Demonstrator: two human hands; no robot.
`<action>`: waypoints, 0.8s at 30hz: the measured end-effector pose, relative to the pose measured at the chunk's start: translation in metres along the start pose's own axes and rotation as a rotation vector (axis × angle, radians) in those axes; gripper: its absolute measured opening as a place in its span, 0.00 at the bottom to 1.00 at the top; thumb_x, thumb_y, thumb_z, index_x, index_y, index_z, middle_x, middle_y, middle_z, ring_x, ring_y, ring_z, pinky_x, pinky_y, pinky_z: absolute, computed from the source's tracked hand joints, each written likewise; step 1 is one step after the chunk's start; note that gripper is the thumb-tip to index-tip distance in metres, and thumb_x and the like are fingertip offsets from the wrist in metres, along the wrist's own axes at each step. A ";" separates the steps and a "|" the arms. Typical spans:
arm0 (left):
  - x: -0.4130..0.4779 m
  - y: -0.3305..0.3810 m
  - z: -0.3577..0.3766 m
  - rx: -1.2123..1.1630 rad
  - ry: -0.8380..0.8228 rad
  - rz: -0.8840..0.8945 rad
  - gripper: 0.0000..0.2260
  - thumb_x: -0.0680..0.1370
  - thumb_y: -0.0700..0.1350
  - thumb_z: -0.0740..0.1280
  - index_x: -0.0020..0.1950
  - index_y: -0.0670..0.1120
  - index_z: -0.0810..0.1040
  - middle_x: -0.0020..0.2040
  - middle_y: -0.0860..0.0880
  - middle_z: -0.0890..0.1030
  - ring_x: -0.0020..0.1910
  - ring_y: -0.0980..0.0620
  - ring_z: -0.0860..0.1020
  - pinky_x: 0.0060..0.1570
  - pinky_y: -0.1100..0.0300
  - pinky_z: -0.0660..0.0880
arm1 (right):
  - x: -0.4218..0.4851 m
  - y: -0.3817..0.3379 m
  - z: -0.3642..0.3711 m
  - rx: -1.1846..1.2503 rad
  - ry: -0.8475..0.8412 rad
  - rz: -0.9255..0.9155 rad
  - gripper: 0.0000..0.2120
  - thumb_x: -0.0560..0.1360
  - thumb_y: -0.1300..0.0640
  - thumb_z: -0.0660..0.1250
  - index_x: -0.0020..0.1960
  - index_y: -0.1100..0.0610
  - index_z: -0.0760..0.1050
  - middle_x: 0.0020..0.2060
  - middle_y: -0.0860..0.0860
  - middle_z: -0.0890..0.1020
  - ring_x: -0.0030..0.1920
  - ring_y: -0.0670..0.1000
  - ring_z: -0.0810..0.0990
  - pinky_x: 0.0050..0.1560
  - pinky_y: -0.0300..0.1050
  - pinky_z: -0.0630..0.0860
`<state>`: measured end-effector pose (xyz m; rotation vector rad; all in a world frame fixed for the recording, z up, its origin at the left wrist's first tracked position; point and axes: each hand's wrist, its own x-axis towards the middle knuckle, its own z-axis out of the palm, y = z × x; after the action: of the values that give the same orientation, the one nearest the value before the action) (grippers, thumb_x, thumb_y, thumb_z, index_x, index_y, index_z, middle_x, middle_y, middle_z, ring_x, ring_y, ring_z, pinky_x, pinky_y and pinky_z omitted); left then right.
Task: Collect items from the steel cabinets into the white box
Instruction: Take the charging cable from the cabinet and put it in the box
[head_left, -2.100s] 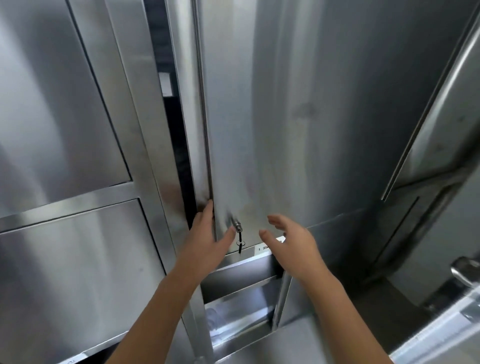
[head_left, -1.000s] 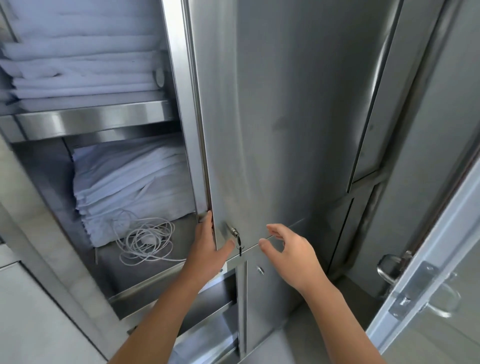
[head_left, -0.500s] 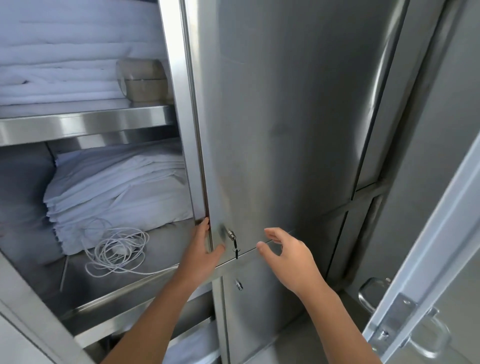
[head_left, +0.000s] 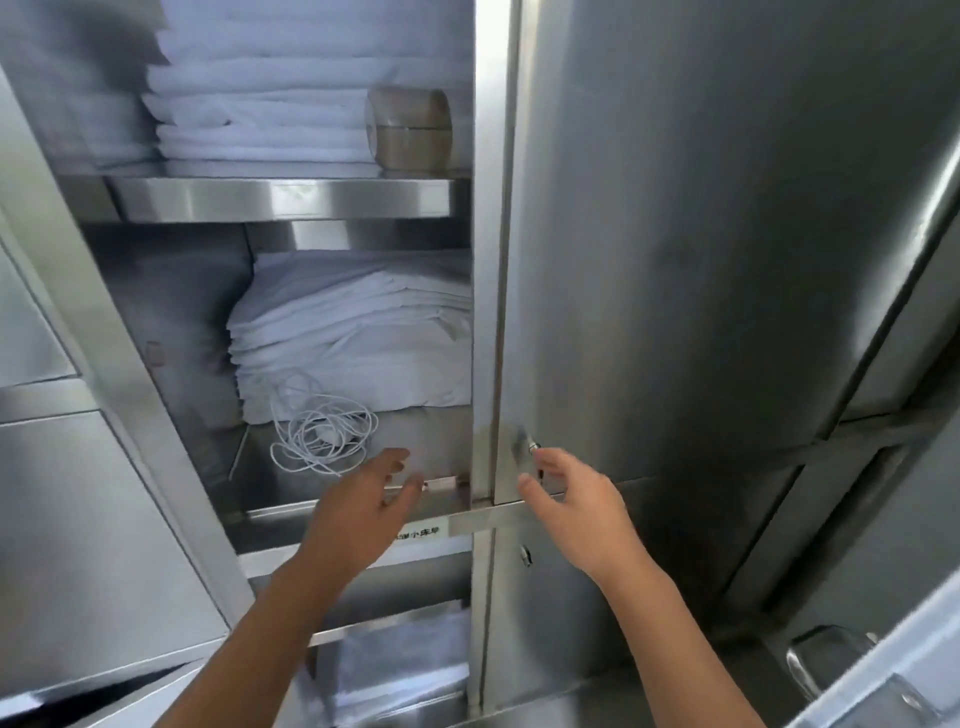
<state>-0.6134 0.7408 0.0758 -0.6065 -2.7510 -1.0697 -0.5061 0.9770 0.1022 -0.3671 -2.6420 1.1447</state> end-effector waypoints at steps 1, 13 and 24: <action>-0.006 -0.009 -0.012 0.053 0.022 -0.009 0.18 0.79 0.58 0.63 0.66 0.54 0.75 0.59 0.53 0.82 0.56 0.54 0.80 0.58 0.54 0.76 | 0.004 -0.008 0.010 0.006 -0.037 -0.029 0.25 0.80 0.42 0.65 0.74 0.49 0.71 0.69 0.44 0.77 0.67 0.47 0.76 0.68 0.46 0.73; -0.064 -0.084 -0.111 0.274 0.109 -0.182 0.19 0.79 0.59 0.59 0.65 0.53 0.76 0.60 0.54 0.80 0.53 0.52 0.79 0.54 0.56 0.77 | 0.030 -0.100 0.140 0.063 -0.256 -0.225 0.20 0.72 0.36 0.66 0.61 0.40 0.78 0.57 0.40 0.84 0.60 0.44 0.81 0.63 0.49 0.77; -0.030 -0.110 -0.100 0.133 0.066 -0.120 0.13 0.80 0.57 0.62 0.61 0.55 0.77 0.54 0.55 0.82 0.51 0.55 0.80 0.52 0.56 0.77 | 0.054 -0.092 0.163 0.014 -0.223 -0.178 0.14 0.77 0.46 0.70 0.62 0.43 0.78 0.54 0.37 0.82 0.47 0.35 0.80 0.55 0.38 0.76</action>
<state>-0.6340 0.5908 0.0736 -0.3849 -2.8026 -0.9024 -0.6200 0.8227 0.0681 0.0007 -2.7846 1.2076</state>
